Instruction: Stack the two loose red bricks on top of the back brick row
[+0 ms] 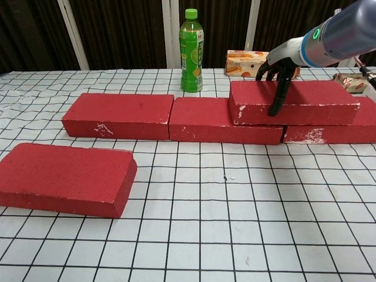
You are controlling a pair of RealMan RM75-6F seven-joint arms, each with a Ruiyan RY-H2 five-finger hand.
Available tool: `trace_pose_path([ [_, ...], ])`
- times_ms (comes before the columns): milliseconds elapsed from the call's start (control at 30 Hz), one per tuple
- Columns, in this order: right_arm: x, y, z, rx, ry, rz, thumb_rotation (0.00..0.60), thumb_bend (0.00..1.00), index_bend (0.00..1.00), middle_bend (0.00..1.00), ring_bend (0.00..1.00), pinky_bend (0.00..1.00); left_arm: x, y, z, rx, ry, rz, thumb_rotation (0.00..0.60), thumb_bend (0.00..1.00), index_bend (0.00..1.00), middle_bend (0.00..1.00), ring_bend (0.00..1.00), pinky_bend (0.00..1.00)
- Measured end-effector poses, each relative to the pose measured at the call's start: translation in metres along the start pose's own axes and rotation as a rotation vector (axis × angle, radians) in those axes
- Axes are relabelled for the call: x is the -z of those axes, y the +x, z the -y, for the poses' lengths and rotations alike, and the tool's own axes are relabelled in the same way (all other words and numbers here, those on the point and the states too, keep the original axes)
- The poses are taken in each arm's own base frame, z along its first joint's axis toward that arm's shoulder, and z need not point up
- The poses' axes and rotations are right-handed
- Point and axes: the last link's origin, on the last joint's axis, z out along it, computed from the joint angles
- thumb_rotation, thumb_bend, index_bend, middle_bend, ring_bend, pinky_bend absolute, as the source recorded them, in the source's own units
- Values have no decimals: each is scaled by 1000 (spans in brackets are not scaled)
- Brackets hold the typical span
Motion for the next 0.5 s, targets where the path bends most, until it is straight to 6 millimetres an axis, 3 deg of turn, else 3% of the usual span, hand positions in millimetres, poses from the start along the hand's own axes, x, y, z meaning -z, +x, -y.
trace_pose_path([
  [233, 1, 1, 0, -1, -3, 3, 600, 154, 109, 110, 46, 0, 0, 0, 0, 0, 3, 0, 600, 0, 121, 51, 23, 174],
  [500, 2, 2, 1, -1, -8, 1, 600, 153, 101, 104, 37, 0, 0, 0, 1, 1, 5, 2, 600, 0, 121, 50, 23, 174],
])
